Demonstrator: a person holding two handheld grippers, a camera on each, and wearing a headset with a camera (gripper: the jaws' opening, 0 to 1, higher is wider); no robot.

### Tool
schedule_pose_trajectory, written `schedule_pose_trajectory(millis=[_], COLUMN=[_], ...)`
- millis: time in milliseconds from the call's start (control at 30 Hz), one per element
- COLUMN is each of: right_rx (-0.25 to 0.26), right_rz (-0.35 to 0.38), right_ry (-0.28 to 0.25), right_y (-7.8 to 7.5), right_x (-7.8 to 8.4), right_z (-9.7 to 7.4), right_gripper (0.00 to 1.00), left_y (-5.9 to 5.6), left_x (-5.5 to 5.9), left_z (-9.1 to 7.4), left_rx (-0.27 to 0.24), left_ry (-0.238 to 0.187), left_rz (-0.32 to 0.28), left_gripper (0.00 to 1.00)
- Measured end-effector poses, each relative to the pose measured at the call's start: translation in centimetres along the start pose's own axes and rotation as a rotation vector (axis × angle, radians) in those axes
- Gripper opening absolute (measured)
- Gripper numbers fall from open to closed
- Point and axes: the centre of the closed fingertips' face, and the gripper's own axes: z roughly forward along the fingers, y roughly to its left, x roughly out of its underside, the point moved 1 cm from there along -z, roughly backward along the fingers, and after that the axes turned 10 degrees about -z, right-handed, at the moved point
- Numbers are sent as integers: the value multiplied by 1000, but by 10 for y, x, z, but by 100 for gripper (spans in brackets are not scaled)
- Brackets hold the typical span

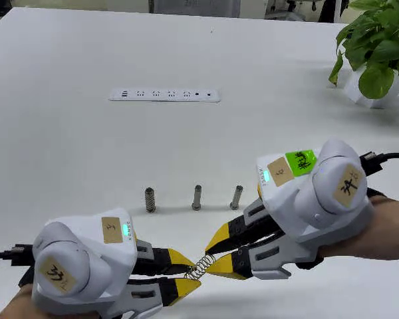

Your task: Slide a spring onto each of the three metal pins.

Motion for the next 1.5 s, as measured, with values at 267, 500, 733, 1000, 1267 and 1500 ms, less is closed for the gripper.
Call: schedule_pose_trajectory(millis=[267, 500, 733, 1000, 1267, 1500], right_rx=[-100, -162, -187, -200, -204, -212], right_rz=[-71, -101, -114, -125, -111, -101], right_ry=[52, 78, 90, 98, 101, 116], right_y=[4, 10, 11, 11, 11, 10], right_x=[-3, -4, -3, -4, -5, -3], right_z=[7, 15, 17, 16, 13, 13], right_gripper=[21, 17, 13, 13, 13, 13], left_y=[-3, -6, -6, -7, -7, -8], left_x=[-2, -3, -6, -8, -11, -11], left_z=[2, 4, 4, 3, 2, 3], left_rx=[17, 25, 28, 34, 27, 25], left_ry=[-6, -10, -19, -37, -65, -76], left_rz=[11, 12, 17, 22, 13, 6], left_gripper=[9, 9, 9, 9, 9, 9])
